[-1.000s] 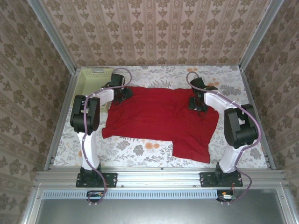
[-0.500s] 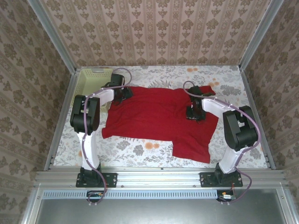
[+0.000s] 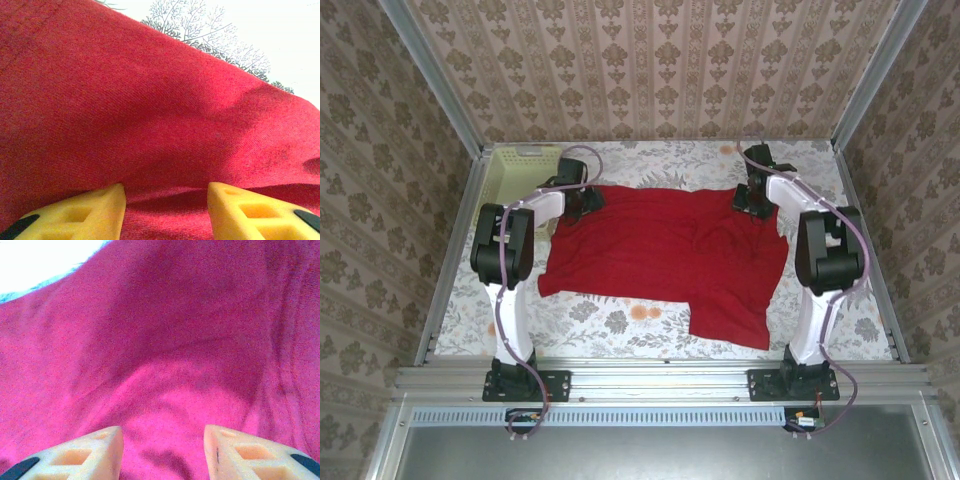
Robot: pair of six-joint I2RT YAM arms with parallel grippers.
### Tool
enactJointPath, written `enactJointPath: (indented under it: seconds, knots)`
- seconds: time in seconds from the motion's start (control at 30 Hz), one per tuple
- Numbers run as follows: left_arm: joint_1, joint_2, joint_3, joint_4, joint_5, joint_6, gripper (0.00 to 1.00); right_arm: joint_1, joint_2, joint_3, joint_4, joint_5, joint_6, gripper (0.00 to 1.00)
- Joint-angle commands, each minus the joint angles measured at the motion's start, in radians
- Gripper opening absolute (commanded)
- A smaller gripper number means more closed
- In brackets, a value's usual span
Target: Fold the inside-out t-shirt
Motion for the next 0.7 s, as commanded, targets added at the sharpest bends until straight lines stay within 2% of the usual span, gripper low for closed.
enactJointPath:
  seconds: [0.0,0.27,0.43,0.57,0.67]
  knots:
    - [-0.011,-0.014,-0.045,-0.08,-0.011,0.005,0.48,-0.045,0.106,0.097,-0.097,-0.008,0.033,0.46]
    - [-0.039,-0.022,-0.076,-0.081,-0.023,-0.008,0.5,-0.161,0.248,0.239,-0.186,-0.037,0.039,0.43]
    - [-0.061,-0.052,-0.111,-0.077,-0.038,-0.045,0.52,-0.212,0.268,0.3,-0.21,-0.014,0.036,0.43]
    - [-0.067,-0.079,-0.143,-0.067,-0.041,-0.074,0.53,-0.252,0.295,0.344,-0.207,-0.054,0.025,0.41]
    - [-0.069,-0.093,-0.154,-0.069,-0.04,-0.081,0.54,-0.254,0.288,0.373,-0.222,-0.011,0.005,0.42]
